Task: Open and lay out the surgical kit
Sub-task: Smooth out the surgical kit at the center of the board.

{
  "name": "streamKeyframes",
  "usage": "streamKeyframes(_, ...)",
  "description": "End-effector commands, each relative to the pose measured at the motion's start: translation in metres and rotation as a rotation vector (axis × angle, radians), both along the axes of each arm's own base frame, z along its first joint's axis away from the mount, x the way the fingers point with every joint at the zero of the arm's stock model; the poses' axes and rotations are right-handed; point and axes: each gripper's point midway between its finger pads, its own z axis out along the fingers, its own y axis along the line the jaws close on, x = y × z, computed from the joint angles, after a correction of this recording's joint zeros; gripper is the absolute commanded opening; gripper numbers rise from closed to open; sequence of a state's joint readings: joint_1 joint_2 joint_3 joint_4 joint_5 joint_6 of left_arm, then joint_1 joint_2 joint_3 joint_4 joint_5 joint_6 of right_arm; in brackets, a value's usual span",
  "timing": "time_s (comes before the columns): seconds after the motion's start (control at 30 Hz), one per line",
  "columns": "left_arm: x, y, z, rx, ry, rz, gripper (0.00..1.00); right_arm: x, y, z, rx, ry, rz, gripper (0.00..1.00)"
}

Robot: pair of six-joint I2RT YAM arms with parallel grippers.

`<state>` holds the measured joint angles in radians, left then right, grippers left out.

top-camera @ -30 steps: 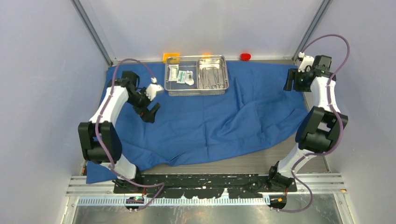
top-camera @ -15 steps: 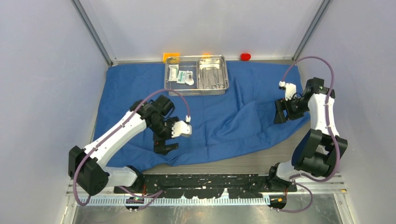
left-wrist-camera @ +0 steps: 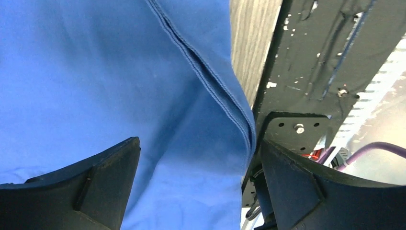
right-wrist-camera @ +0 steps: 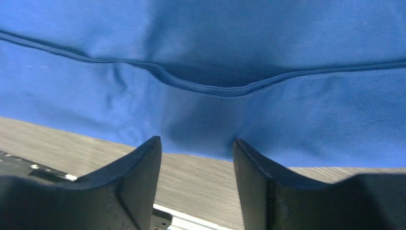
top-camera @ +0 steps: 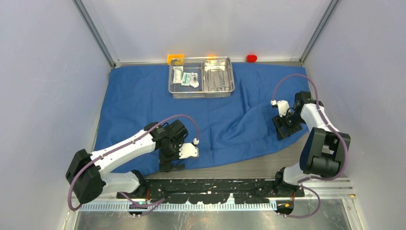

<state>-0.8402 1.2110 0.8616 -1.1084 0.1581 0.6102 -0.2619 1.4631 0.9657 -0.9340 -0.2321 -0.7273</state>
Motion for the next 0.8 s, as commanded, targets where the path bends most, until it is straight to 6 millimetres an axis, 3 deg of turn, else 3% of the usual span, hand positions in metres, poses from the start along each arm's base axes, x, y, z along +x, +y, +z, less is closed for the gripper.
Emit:
streamKeyframes(0.0,0.014,-0.004,-0.001,-0.031,-0.095,0.055,0.97,0.006,-0.023,-0.009,-0.124,-0.018,0.004,0.52)
streamKeyframes(0.17,0.003,0.004,-0.004,-0.021,-0.066,0.028,0.73,-0.021,-0.016,-0.001,-0.123,-0.008,0.014,0.10)
streamKeyframes(0.23,-0.002,0.007,-0.007,-0.005,-0.046,0.018,0.59,-0.033,-0.012,0.006,-0.122,-0.018,0.015,0.01)
streamKeyframes(0.4,-0.015,0.019,-0.012,0.067,0.022,0.000,0.20,-0.069,-0.011,0.034,-0.174,-0.045,0.006,0.00)
streamKeyframes(0.5,-0.022,0.023,-0.009,0.088,0.047,0.004,0.05,-0.090,-0.012,0.048,-0.218,-0.062,-0.002,0.00)
streamKeyframes(0.57,-0.028,0.023,-0.003,0.079,0.063,-0.019,0.00,-0.103,-0.015,0.055,-0.255,-0.076,-0.007,0.00)
streamKeyframes(0.77,-0.041,0.018,0.008,0.099,0.074,-0.118,0.00,-0.139,-0.028,0.058,-0.381,-0.062,-0.019,0.00)
